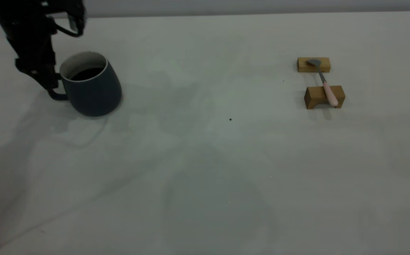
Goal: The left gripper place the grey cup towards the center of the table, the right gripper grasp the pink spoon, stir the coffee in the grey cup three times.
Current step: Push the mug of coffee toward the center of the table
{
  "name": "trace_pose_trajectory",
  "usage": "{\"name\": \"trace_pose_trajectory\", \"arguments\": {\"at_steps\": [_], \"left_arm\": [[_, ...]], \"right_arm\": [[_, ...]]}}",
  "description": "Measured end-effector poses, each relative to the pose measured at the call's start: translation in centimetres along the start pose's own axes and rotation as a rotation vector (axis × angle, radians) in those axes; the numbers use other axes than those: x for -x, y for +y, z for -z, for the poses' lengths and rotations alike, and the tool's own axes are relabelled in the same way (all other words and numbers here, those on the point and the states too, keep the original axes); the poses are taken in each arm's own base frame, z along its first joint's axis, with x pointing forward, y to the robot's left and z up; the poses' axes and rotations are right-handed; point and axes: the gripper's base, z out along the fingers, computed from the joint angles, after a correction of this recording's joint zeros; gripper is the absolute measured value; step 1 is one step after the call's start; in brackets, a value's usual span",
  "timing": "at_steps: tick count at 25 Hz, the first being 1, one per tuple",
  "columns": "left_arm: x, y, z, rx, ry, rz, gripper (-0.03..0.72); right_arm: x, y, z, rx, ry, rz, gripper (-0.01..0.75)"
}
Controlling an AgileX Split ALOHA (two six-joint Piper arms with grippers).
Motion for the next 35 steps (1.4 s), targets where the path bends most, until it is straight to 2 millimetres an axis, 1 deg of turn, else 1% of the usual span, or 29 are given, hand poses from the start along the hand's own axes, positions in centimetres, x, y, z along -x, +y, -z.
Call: {"name": "trace_pose_trajectory", "arguments": {"at_steps": [4, 7, 10, 12, 16, 21, 31, 35], "left_arm": [[0.7, -0.1, -0.8, -0.001, 0.002, -0.049, 0.574], [1.5, -0.4, -0.9, 0.009, -0.001, -0.094, 0.520], [3.0, -0.8, -0.8, 0.024, -0.012, -0.129, 0.474], [4.0, -1.1, -0.8, 0.034, -0.020, -0.152, 0.459], [6.0, -2.2, -0.6, 0.036, -0.031, -0.193, 0.451], [8.3, -3.6, -0.4, 0.042, -0.049, -0.199, 0.451], [12.4, -6.1, 0.0, 0.058, -0.140, -0.207, 0.450], [13.6, -6.9, 0.2, 0.069, -0.163, -0.228, 0.450]], "right_arm": [[0.0, 0.0, 0.0, 0.000, 0.000, 0.000, 0.511], [0.0, 0.0, 0.0, 0.000, 0.000, 0.000, 0.511], [0.0, 0.0, 0.0, 0.000, 0.000, 0.000, 0.511], [0.0, 0.0, 0.0, 0.000, 0.000, 0.000, 0.511], [0.0, 0.0, 0.0, 0.000, 0.000, 0.000, 0.511], [0.0, 0.0, 0.0, 0.000, 0.000, 0.001, 0.511], [0.0, 0.0, 0.0, 0.000, 0.000, 0.000, 0.511], [0.0, 0.0, 0.0, 0.000, 0.000, 0.000, 0.511]]}}
